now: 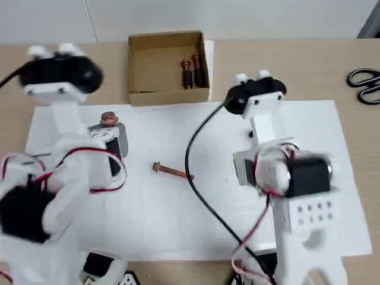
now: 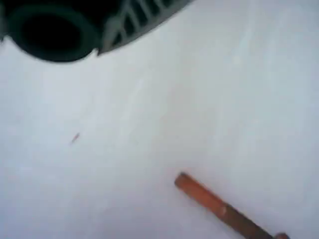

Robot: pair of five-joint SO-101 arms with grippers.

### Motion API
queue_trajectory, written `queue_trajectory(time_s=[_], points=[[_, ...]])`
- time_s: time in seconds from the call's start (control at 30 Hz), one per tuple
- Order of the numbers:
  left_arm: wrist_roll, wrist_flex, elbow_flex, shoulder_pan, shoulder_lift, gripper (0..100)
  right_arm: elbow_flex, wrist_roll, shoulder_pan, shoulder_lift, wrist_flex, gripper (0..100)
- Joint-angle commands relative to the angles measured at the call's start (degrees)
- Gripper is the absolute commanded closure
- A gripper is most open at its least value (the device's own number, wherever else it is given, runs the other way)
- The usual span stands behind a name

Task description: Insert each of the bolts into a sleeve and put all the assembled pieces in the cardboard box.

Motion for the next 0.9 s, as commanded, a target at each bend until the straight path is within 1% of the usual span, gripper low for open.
queue_trajectory(time_s=[0.0, 0.13, 0.23, 0.33, 0.47, 0.6, 0.7, 0.77, 0.87], points=[[4.13, 0.88, -2.15, -0.26, -4.13, 99, 4.57, -0.53, -0.22, -10.07, -6.02, 99.5], [4.92, -1.76, 2.42, -0.26, -8.53, 99, 15.56, -0.53, -0.22, -21.93, -13.85, 99.6], [4.92, -6.59, 9.71, -0.26, -14.07, 99, 24.18, -0.53, -1.98, -30.99, -18.24, 99.6], [4.92, -14.42, 19.12, -0.26, -22.15, 99, 32.18, -0.35, -5.32, -39.78, -22.02, 99.6], [4.66, -26.73, 35.21, -0.26, -34.55, 99, 41.41, -0.18, -9.01, -48.13, -26.42, 99.6], [4.66, -38.68, 51.82, 0.00, -46.68, 99, 47.82, -0.18, -12.62, -52.53, -31.08, 99.6], [4.75, -46.33, 61.23, 0.35, -54.59, 99, 52.22, -0.26, -15.52, -54.02, -34.51, 99.6], [4.75, -49.32, 65.89, 0.62, -58.29, 99, 54.95, -0.35, -17.71, -54.64, -36.44, 99.6], [4.92, -49.67, 69.14, 3.52, -61.01, 99, 58.20, -0.44, -21.41, -55.08, -39.16, 99.6]])
